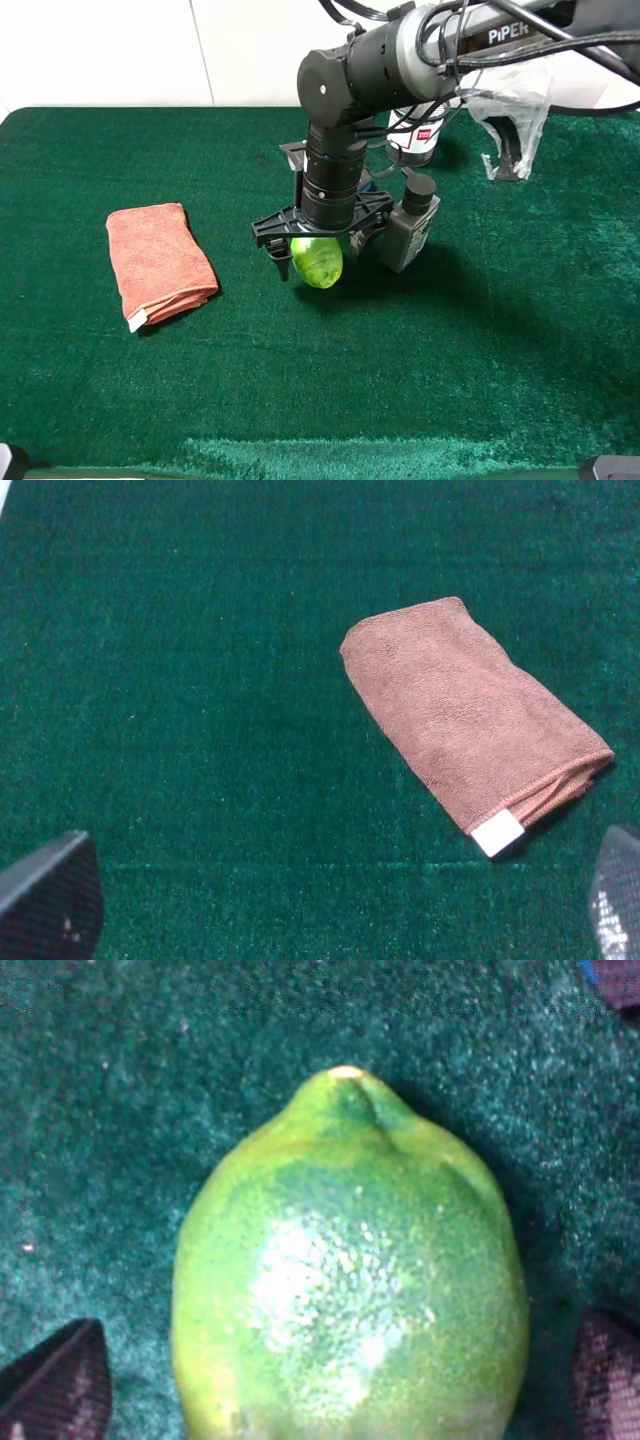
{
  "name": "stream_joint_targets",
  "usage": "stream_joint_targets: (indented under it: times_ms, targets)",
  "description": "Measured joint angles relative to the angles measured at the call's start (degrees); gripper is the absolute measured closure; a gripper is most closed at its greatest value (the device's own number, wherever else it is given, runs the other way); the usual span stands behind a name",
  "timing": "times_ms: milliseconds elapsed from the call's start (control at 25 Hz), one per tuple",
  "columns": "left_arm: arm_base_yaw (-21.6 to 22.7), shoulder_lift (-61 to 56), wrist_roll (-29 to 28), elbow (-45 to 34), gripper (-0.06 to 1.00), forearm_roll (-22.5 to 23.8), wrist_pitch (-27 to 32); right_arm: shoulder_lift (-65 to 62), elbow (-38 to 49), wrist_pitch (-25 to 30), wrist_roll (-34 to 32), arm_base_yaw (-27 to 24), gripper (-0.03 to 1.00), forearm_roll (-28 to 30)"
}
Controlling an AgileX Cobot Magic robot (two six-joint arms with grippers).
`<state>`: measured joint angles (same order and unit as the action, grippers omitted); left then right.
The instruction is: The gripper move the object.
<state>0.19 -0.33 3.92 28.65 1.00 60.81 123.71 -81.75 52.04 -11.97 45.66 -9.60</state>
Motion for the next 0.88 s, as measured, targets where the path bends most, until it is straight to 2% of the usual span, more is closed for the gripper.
stream_joint_targets:
  times_ms: [560, 880]
  targets:
    - [0.0, 0.0, 0.0, 0.0, -0.05, 0.0, 0.0, -5.2, 0.0, 2.8, -1.4, 0.0, 0.27, -0.8]
    - [0.0, 0.0, 0.0, 0.0, -0.05, 0.0, 0.0, -8.8, -5.3, 10.5, -2.0, 0.0, 0.27, -0.2]
